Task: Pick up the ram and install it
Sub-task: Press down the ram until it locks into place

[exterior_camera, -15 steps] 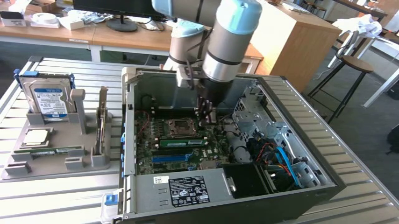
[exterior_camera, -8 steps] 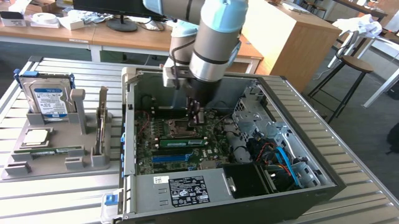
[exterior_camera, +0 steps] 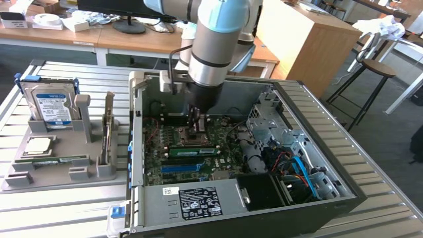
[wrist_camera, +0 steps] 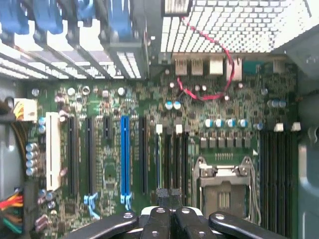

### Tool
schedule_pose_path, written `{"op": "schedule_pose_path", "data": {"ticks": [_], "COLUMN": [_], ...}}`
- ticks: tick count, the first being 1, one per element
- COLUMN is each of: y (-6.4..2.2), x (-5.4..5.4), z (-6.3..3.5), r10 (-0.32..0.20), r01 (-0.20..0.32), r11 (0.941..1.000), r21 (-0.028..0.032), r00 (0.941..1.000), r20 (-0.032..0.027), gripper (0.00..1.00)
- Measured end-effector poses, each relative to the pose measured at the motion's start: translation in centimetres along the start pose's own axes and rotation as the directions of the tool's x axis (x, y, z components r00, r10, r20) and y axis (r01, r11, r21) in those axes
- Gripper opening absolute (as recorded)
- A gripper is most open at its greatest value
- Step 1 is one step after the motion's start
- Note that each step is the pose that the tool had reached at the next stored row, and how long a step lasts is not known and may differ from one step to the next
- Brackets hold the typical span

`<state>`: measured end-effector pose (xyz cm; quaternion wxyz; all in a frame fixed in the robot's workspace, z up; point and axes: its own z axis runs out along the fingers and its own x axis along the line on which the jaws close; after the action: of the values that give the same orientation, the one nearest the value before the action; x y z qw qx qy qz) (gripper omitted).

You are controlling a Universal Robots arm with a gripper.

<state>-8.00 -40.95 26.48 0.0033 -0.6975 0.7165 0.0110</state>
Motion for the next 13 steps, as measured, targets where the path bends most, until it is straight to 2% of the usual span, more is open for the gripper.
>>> {"op": "schedule_pose_path", "data": {"ticks": [4, 13], "y": [0.42, 0.42], "x": [0.01, 0.24], "z": [0.01, 0.01], "r10": [0.000, 0.000], "r01": [0.000, 0.000], "r11": [1.0000, 1.0000], "r21": [0.0000, 0.0000], "r00": [1.0000, 1.0000], "r20": [0.0000, 0.0001], "gripper": [0.10, 0.10]}}
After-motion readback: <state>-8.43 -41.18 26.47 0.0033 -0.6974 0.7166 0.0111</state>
